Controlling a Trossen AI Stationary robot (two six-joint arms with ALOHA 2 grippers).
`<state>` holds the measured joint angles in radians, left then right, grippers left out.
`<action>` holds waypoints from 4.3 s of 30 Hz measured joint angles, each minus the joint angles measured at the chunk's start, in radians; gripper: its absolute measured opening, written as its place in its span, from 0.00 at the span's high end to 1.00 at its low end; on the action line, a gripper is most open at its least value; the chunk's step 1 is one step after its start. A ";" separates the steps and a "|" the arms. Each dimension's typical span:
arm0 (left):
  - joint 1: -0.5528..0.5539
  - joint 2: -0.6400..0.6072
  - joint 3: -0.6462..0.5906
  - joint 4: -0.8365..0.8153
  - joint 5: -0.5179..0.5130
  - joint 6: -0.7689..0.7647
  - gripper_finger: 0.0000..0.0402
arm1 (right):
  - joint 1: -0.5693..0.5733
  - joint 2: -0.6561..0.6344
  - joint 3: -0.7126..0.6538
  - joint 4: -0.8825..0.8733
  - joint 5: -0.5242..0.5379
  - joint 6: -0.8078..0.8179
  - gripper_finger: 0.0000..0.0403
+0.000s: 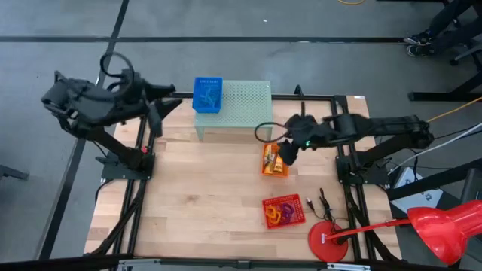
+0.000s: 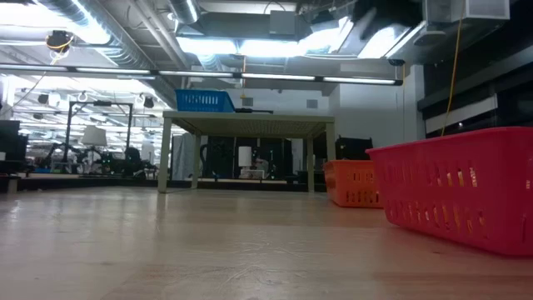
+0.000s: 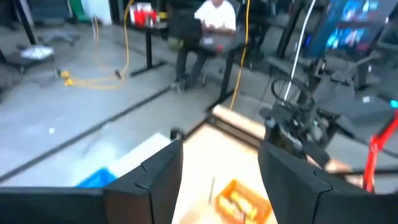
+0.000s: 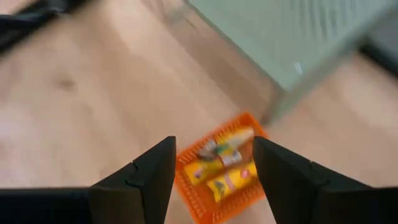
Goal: Pick & Place Office Desk Supplies
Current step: Put the orange bin with crayon boxes on the shelf
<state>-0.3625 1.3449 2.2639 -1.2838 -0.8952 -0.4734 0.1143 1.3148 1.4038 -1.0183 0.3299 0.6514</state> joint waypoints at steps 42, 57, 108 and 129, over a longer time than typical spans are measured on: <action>-0.319 -0.640 -1.830 1.265 -0.041 -0.557 0.60 | -0.068 0.252 -0.435 0.156 -0.180 0.695 0.46; -0.319 -0.640 -1.831 1.258 -0.052 -0.563 0.60 | -0.068 0.301 -0.435 0.164 -0.169 0.698 0.78; -0.302 -0.640 -1.830 1.520 0.183 -0.301 0.63 | -0.453 0.279 0.160 0.153 -0.128 0.256 0.97; 0.141 -0.743 -1.830 1.613 0.880 -0.251 0.72 | -0.615 0.548 0.445 0.146 -0.270 0.326 0.97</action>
<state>-0.2212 0.6020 0.4338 0.3290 -0.0154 -0.7242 -0.5011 1.8628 1.8493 -0.8726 0.0596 0.9771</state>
